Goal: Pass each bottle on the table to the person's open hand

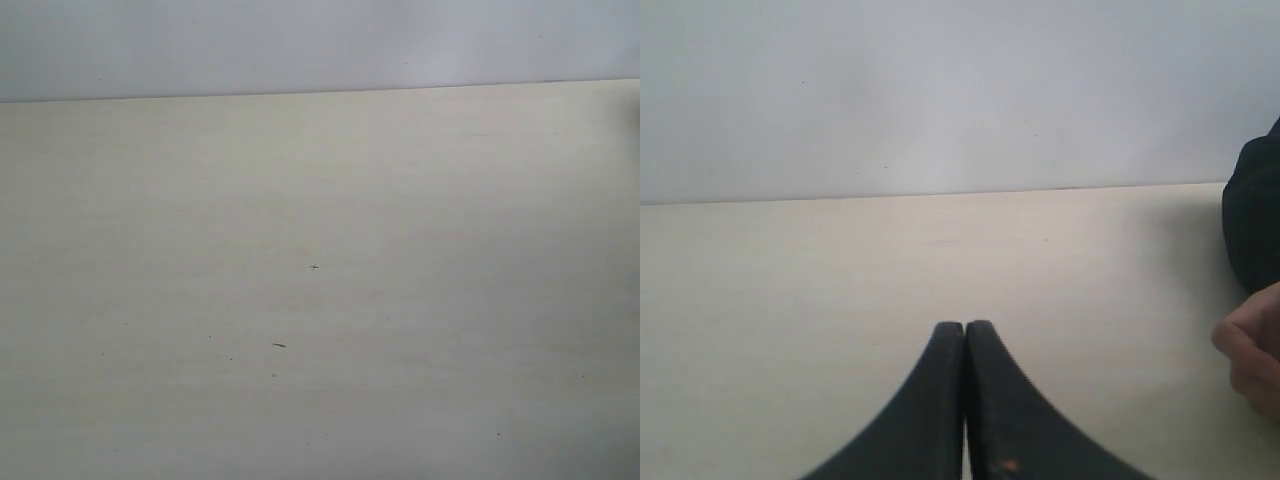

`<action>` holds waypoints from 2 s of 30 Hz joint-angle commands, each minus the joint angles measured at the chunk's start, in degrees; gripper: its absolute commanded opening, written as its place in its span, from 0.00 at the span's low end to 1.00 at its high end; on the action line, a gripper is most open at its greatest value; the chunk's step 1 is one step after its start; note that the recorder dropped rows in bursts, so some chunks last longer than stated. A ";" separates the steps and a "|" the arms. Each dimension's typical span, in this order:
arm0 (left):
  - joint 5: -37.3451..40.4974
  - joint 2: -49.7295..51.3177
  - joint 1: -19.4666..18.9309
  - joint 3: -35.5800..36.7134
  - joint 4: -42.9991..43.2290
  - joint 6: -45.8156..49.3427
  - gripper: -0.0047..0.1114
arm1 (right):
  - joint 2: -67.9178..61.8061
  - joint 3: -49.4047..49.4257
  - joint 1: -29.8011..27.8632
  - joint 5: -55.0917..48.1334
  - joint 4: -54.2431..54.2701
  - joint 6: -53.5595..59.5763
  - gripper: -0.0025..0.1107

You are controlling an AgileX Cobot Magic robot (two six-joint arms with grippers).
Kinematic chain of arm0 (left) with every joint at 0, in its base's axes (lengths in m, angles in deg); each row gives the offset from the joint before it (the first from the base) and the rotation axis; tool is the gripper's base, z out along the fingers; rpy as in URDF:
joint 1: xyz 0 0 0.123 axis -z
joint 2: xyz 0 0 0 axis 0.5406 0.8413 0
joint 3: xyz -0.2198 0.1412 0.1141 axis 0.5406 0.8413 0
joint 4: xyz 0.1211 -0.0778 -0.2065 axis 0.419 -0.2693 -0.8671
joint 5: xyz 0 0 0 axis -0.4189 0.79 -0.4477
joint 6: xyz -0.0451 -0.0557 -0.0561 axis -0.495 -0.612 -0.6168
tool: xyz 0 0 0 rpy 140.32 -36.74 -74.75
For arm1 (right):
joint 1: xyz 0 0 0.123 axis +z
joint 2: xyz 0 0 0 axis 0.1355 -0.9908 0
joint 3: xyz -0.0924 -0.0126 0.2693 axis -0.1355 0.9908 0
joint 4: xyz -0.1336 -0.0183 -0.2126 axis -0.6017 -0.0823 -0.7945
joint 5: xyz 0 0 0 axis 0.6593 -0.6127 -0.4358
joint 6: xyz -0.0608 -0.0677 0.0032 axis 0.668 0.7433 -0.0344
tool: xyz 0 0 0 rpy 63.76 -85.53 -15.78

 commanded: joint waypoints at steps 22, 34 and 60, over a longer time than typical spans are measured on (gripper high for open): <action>0.07 -0.25 -0.04 0.24 -0.16 -0.02 0.04 | 0.30 0.29 0.18 0.35 -0.42 0.22 0.02; 0.07 -0.25 -0.04 0.64 -0.16 0.08 0.04 | 0.30 0.29 0.18 0.35 -0.42 0.22 0.02; -32.71 -4.56 -0.04 39.88 0.60 9.53 0.04 | 0.30 0.29 0.18 0.35 -0.42 0.22 0.02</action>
